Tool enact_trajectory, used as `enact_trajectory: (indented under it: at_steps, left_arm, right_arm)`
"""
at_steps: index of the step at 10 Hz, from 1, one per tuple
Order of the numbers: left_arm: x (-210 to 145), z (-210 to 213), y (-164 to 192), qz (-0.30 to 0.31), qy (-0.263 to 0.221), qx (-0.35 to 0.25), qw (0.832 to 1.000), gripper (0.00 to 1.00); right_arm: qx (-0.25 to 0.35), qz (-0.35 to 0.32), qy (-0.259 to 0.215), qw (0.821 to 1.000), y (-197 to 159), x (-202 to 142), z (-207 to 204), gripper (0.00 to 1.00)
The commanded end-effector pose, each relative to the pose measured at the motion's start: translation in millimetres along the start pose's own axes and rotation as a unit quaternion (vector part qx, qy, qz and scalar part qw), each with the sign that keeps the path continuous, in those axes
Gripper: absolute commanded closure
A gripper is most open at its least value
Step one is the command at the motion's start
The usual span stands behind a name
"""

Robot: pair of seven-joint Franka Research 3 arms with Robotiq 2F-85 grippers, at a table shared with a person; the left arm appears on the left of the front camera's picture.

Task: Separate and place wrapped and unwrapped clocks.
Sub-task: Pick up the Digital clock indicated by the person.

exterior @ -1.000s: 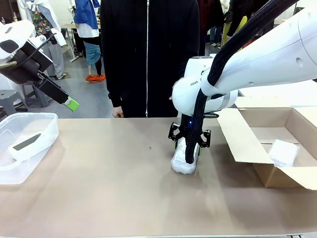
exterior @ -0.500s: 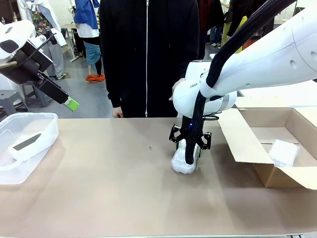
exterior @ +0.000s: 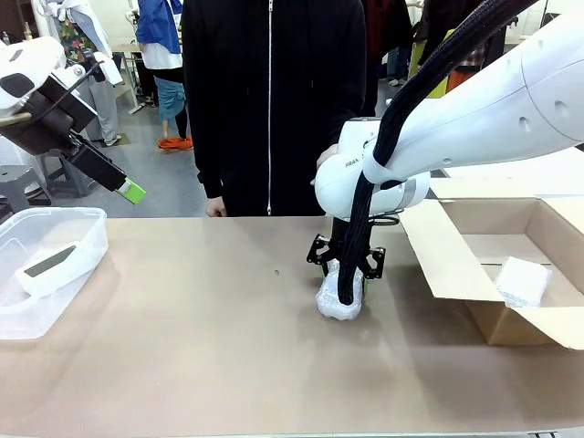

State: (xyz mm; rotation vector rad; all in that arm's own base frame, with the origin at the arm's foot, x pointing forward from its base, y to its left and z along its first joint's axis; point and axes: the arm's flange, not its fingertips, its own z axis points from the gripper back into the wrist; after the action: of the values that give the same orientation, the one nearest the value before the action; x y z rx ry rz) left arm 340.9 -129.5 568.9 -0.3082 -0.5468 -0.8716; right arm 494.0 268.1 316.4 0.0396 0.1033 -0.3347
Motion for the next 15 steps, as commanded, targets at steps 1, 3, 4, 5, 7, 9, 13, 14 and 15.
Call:
enact_trajectory:
  at_steps: [1,3,4,5,7,9,13,14,15]
  left_arm:
    - [-1.5,0.1,0.6,0.0,-0.003,-0.008,1.0,0.0]
    - [-1.5,0.1,0.6,0.0,-0.003,-0.008,1.0,0.0]
    - [-1.5,0.1,0.6,0.0,-0.003,-0.008,1.0,0.0]
    - [-1.5,0.1,0.6,0.0,-0.003,-0.008,1.0,0.0]
    - [-1.5,0.1,0.6,0.0,-0.003,-0.008,1.0,0.0]
    - [-1.5,0.1,0.6,0.0,-0.003,-0.008,1.0,0.0]
    - [-1.5,0.1,0.6,0.0,-0.003,-0.008,1.0,0.0]
    - [-1.5,0.1,0.6,0.0,-0.003,-0.008,1.0,0.0]
    - [-1.5,0.1,0.6,0.0,-0.003,-0.008,1.0,0.0]
  right_arm:
    - [-0.029,-0.003,-0.005,1.0,-5.3,1.2,-2.7,0.33]
    - [-0.031,-0.004,-0.008,0.999,-6.0,-1.1,0.4,0.52]
    - [-0.035,-0.005,-0.009,0.999,-6.1,-1.6,1.5,0.56]
    - [-0.033,-0.002,-0.013,0.999,-6.9,-4.7,6.0,0.71]
    - [-0.018,0.015,-0.058,0.998,-13.8,-27.3,41.4,0.75]
    - [-0.028,0.029,-0.111,0.993,-20.7,-64.8,91.9,0.75]
    - [0.01,0.064,-0.188,0.98,-34.5,-131.5,175.7,0.75]
    - [0.017,0.071,-0.206,0.976,-35.5,-143.1,183.5,0.75]
    - [0.027,0.076,-0.217,0.973,-36.6,-145.4,186.0,0.75]
